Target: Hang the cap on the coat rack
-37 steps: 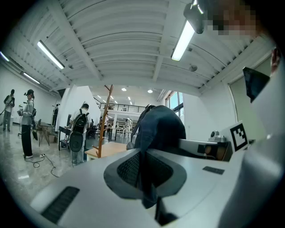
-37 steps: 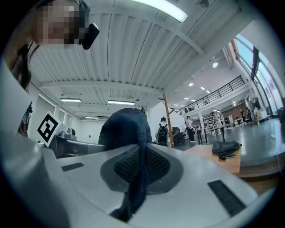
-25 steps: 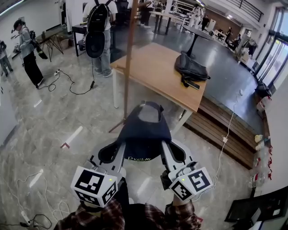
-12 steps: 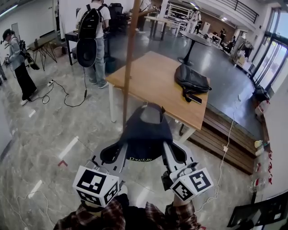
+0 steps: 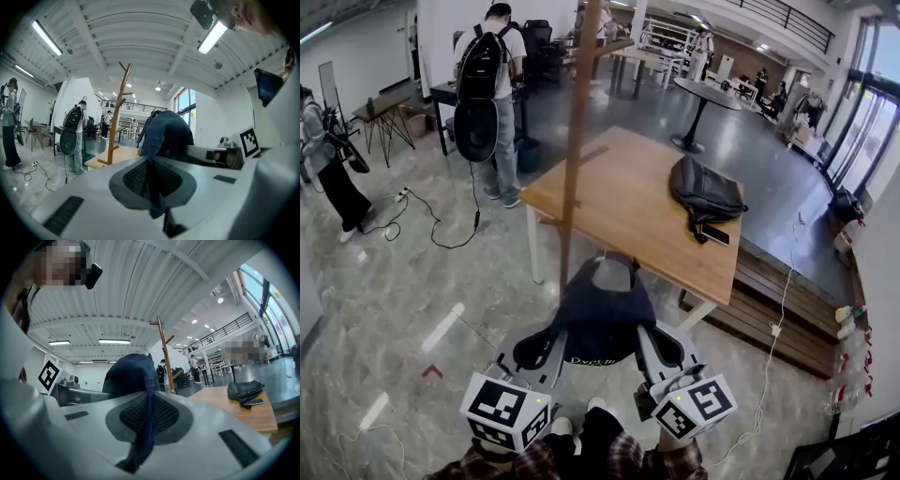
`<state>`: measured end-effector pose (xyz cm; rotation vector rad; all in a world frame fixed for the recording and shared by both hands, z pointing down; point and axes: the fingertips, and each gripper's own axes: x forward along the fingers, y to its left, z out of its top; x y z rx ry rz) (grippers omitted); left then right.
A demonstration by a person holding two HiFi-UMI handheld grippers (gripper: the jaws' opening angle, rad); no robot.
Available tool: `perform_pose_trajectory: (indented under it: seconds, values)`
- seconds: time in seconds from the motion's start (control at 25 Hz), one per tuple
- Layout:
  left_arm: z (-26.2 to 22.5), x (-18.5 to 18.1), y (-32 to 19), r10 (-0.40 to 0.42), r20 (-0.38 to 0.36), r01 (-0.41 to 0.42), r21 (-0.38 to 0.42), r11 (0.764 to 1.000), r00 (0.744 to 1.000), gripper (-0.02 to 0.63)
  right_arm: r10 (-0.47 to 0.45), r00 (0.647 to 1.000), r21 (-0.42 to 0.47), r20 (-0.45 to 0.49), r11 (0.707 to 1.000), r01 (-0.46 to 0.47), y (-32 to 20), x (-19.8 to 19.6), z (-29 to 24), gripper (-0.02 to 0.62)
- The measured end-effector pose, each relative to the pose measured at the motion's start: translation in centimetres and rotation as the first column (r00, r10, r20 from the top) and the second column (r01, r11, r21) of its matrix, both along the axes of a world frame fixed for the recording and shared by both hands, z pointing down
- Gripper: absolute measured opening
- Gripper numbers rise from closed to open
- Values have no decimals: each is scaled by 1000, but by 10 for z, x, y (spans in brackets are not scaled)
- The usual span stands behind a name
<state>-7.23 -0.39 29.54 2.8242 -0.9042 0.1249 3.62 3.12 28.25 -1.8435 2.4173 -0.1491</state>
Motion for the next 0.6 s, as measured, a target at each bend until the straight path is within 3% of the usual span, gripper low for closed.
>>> perform_pose_trajectory:
  seconds: [0.6]
  values:
    - [3, 56, -118, -161, -15, 161, -3, 987, 987, 17, -160, 987, -7, -10, 987, 160, -135, 59, 3, 18]
